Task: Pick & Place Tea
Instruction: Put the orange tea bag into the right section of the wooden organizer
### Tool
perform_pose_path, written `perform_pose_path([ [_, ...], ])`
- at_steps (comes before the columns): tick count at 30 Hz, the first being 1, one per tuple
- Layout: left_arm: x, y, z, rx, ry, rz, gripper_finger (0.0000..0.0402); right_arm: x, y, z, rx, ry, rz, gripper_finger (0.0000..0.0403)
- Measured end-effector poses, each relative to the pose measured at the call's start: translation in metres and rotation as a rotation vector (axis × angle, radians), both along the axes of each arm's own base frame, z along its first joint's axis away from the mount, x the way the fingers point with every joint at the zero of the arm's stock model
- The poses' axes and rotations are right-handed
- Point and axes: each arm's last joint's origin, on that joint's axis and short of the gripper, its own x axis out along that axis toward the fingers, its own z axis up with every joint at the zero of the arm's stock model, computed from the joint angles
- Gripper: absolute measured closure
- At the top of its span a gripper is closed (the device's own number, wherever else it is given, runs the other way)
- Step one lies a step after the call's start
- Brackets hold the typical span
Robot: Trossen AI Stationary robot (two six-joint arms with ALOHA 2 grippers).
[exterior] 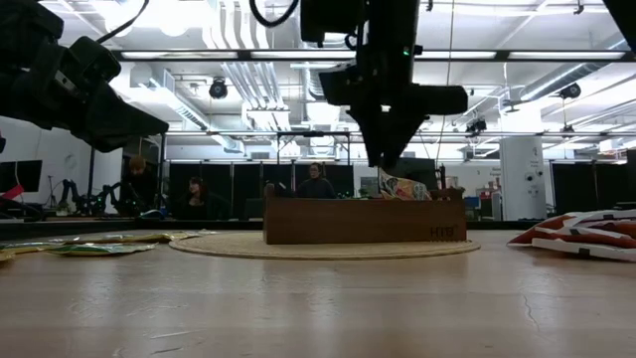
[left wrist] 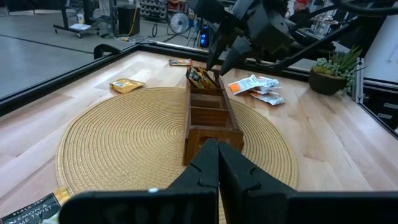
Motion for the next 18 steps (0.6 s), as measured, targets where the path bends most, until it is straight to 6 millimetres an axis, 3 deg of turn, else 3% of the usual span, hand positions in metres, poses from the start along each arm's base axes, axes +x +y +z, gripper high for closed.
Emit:
perform_pose_path([
  [18,0.0,0.0,-0.0002,0.0,0.001,0.0,0.0402,0.0018,-0.0031,-0.0021,-0.001,-0.005,0.028,0.0288],
])
